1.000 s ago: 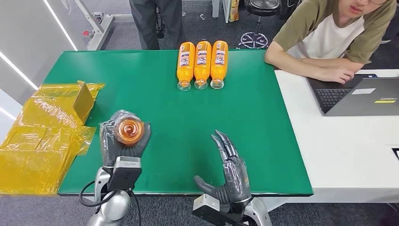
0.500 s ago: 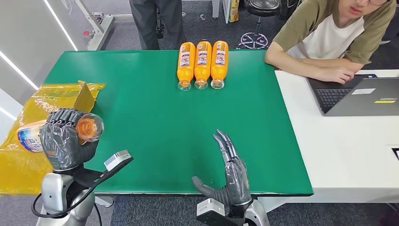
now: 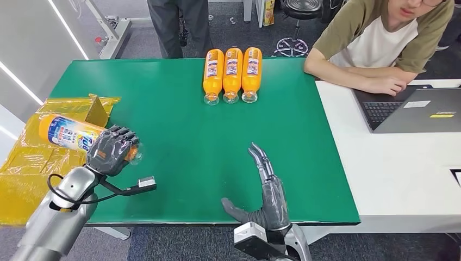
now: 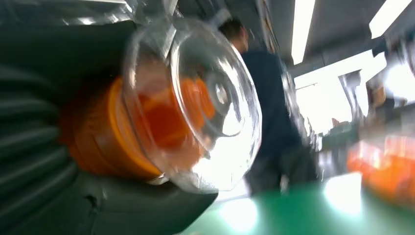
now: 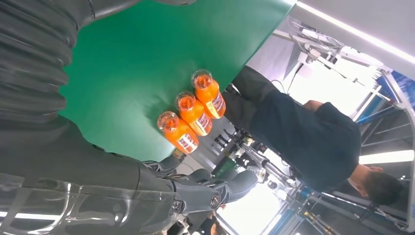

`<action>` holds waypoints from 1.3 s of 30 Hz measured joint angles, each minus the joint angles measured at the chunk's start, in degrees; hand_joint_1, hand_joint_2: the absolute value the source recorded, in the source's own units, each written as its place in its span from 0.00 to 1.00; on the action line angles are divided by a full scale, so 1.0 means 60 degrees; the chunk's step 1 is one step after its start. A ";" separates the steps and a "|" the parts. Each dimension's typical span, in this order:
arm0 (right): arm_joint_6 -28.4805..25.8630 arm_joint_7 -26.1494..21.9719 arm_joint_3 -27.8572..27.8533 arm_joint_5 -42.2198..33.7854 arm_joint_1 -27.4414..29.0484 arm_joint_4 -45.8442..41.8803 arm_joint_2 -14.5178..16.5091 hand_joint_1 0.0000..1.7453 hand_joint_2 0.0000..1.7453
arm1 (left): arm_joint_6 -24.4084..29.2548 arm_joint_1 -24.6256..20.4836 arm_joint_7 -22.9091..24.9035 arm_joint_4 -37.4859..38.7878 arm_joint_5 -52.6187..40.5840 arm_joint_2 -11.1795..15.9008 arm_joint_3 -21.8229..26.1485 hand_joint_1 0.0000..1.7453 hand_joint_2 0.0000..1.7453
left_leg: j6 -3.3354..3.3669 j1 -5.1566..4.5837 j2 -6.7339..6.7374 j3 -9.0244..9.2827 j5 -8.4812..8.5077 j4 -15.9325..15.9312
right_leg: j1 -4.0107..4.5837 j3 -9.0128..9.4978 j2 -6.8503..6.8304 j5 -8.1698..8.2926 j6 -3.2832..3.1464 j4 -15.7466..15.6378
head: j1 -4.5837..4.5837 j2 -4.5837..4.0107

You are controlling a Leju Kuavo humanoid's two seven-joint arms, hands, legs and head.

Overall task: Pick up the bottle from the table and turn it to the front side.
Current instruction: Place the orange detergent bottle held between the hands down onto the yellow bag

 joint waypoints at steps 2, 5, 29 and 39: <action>-0.0049 0.0000 0.0008 -0.0041 -0.0001 -0.0002 -0.0010 0.00 1.00 | -0.0211 -0.0460 -0.0029 0.0956 -0.0083 0.0097 -0.0301 1.00 1.00 | -0.0001 0.0000 0.0004 -0.0001 0.0000 0.0000 | 0.0000 -0.0003 0.0005 0.0000 -0.0001 0.0001 | 0.0000 0.0000; -0.0076 0.0002 0.0021 -0.0049 -0.0011 -0.0003 -0.0018 0.00 1.00 | -0.0372 -0.0914 -0.0023 0.1954 -0.0116 0.0201 -0.0681 1.00 1.00 | -0.0004 0.0001 0.0004 -0.0005 -0.0002 0.0000 | 0.0000 -0.0008 0.0008 -0.0001 -0.0001 0.0002 | 0.0000 0.0000; -0.0192 0.0190 0.0184 -0.0214 -0.0154 0.0037 -0.0015 0.00 1.00 | -0.1722 -0.1583 0.0248 0.3956 0.1470 -0.0104 -0.0861 0.00 1.00 | -0.0006 0.0000 0.0002 -0.0011 -0.0003 0.0000 | -0.0001 -0.0012 0.0004 -0.0002 -0.0001 0.0000 | 0.0003 0.0000; -0.0194 0.0193 0.0184 -0.0213 -0.0154 0.0037 -0.0015 0.00 1.00 | -0.1733 -0.1583 0.0188 0.4009 0.1576 -0.0296 -0.0707 0.00 1.00 | -0.0006 0.0001 0.0002 -0.0010 -0.0002 -0.0001 | -0.0001 -0.0012 0.0004 -0.0002 -0.0001 0.0003 | 0.0001 0.0000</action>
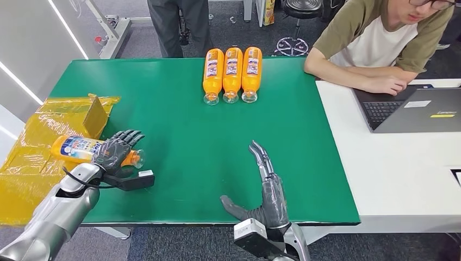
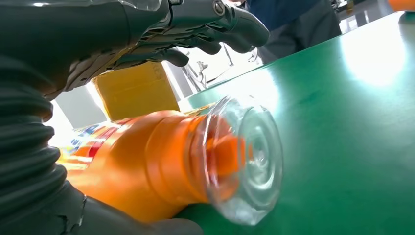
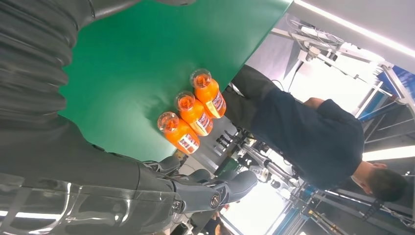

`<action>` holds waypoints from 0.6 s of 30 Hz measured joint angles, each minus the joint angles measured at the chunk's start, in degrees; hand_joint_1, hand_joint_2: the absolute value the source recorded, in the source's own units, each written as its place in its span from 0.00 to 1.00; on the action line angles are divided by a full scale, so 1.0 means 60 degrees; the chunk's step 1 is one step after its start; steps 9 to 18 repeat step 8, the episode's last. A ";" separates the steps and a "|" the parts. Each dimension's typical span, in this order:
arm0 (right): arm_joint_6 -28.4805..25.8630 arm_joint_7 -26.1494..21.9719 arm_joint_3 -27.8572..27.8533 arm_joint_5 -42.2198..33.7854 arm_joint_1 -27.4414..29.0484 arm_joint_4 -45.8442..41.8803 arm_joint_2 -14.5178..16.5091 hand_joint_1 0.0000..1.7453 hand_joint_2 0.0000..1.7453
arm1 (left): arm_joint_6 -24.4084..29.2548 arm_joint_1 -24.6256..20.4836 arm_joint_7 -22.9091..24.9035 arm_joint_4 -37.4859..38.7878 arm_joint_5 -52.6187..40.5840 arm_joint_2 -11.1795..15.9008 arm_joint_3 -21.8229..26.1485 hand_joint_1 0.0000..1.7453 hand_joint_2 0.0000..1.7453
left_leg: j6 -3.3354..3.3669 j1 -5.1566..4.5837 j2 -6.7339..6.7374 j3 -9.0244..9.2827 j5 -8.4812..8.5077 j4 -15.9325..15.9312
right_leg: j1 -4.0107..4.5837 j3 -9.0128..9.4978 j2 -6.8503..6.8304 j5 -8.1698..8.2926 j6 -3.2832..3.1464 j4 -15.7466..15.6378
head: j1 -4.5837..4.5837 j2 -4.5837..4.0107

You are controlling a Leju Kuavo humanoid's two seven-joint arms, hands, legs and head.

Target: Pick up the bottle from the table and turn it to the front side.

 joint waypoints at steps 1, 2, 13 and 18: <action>0.0000 0.0000 0.0000 0.0000 0.0000 0.0000 0.0000 0.00 1.00 | 0.0000 0.0000 0.0000 0.0003 0.0001 -0.0012 0.0009 0.00 1.00 | 0.0000 0.0000 0.0000 0.0000 0.0000 0.0000 | 0.0000 0.0000 0.0000 0.0000 0.0000 0.0000 | 0.0001 0.0000; -0.0001 0.0000 0.0000 0.0000 0.0000 0.0000 0.0000 0.00 1.00 | -0.0002 0.0000 -0.0005 0.0007 0.0009 -0.0024 0.0017 0.00 1.00 | 0.0000 0.0000 0.0000 0.0000 0.0000 0.0000 | 0.0000 0.0000 0.0000 0.0000 0.0000 0.0000 | 0.0001 0.0000; -0.0005 0.0033 0.0000 0.0017 0.0001 0.0000 0.0000 0.00 1.00 | -0.0028 0.0006 -0.0215 0.0036 0.0324 -0.0101 0.0079 0.00 1.00 | 0.0000 0.0000 0.0000 -0.0001 0.0000 0.0000 | 0.0000 0.0001 -0.0001 0.0000 0.0000 0.0000 | 0.0002 0.0000; -0.0005 0.0033 0.0000 0.0017 0.0001 0.0000 0.0000 0.00 1.00 | -0.0028 0.0006 -0.0215 0.0036 0.0324 -0.0101 0.0079 0.00 1.00 | 0.0000 0.0000 0.0000 -0.0001 0.0000 0.0000 | 0.0000 0.0001 -0.0001 0.0000 0.0000 0.0000 | 0.0002 0.0000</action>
